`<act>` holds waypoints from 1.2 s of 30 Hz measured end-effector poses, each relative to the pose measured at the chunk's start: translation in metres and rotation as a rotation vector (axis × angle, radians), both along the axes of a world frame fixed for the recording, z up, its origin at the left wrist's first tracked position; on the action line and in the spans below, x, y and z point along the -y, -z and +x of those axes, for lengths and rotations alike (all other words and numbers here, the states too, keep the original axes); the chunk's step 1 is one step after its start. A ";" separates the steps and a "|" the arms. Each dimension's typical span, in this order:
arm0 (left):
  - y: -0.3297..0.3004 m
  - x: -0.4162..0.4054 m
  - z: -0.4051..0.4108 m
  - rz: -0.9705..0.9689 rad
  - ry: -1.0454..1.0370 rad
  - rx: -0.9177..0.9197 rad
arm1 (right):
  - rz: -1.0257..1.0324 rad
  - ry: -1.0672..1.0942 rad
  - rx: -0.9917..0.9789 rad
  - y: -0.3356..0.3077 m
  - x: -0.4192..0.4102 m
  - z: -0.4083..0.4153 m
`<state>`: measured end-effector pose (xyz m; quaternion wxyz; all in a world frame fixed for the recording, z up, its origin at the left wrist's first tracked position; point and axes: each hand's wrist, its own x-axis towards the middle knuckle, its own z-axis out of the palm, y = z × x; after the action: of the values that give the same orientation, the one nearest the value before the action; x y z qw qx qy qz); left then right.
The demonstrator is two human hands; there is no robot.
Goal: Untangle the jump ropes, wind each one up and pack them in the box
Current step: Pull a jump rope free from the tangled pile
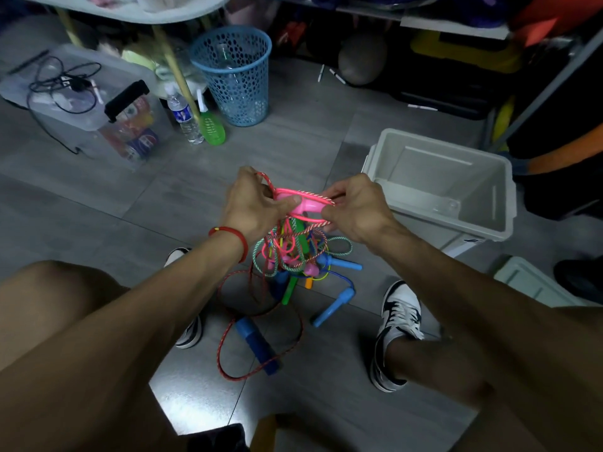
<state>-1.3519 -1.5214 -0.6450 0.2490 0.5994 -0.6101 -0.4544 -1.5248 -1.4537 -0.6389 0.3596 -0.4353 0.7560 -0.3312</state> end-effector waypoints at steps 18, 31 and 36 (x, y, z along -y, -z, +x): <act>-0.010 -0.006 -0.023 0.118 -0.284 -0.426 | 0.238 0.164 0.135 0.011 -0.004 0.002; -0.008 -0.002 -0.009 0.100 -0.358 -0.437 | -0.096 -0.009 0.108 0.019 -0.017 0.014; -0.019 0.006 -0.002 0.173 -0.299 -0.489 | -0.038 -0.284 0.326 0.008 -0.018 -0.009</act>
<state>-1.3543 -1.5274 -0.6261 0.4009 0.5744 -0.3958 -0.5938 -1.5339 -1.4356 -0.6465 0.5117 -0.4848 0.6127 -0.3575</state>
